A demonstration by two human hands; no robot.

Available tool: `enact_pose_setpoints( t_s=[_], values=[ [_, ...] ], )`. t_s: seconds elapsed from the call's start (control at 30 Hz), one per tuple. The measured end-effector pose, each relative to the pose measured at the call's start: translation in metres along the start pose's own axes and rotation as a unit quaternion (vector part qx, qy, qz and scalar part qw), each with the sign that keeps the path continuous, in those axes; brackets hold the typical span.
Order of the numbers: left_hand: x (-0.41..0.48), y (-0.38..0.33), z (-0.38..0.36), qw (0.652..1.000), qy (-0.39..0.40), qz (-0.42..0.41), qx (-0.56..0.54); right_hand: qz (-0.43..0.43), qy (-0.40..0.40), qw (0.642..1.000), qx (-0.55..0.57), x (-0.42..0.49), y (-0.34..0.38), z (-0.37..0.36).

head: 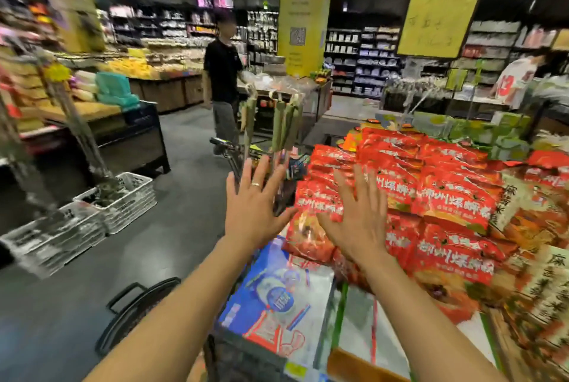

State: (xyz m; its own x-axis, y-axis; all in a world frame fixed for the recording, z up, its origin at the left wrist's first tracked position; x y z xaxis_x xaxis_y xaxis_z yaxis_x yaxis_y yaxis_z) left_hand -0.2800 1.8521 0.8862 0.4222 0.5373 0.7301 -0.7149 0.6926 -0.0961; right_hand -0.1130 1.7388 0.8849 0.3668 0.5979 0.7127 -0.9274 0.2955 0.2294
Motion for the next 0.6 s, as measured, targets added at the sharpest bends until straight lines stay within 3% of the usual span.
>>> enact_pose_setpoints(
  t_s=[0.1, 0.2, 0.37, 0.6],
  values=[
    [-0.033, 0.068, 0.052, 0.999, -0.002, 0.012, 0.048, 0.034, 0.009, 0.999, 0.038, -0.013, 0.081, -0.011],
    [-0.075, 0.137, 0.093, 0.995, 0.027, 0.028, 0.091, 0.052, 0.07, 0.995, 0.055, -0.031, 0.152, -0.03],
    [-0.138, 0.234, 0.15, 0.986, 0.057, 0.1, 0.124, 0.105, 0.112, 0.984, 0.086, -0.062, 0.256, -0.057],
    [-0.195, 0.321, 0.159, 0.97, 0.095, 0.168, 0.151, 0.159, 0.165, 0.969, 0.097, -0.099, 0.345, -0.118]
  ],
)
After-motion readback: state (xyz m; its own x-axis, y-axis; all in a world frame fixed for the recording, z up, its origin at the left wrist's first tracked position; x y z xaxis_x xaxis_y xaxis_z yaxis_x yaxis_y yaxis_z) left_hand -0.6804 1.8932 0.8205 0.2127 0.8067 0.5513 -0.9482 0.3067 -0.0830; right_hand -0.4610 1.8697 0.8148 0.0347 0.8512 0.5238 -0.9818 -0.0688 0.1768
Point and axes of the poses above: each hand's wrist, its own x-axis towards the middle knuckle, its own z-axis out of the back of the hand, y = z × x, the point moved 6 cm from there along x, towards the middle knuckle, and after that the axes turned 8 degrees about -y, right-handed, at the moved point
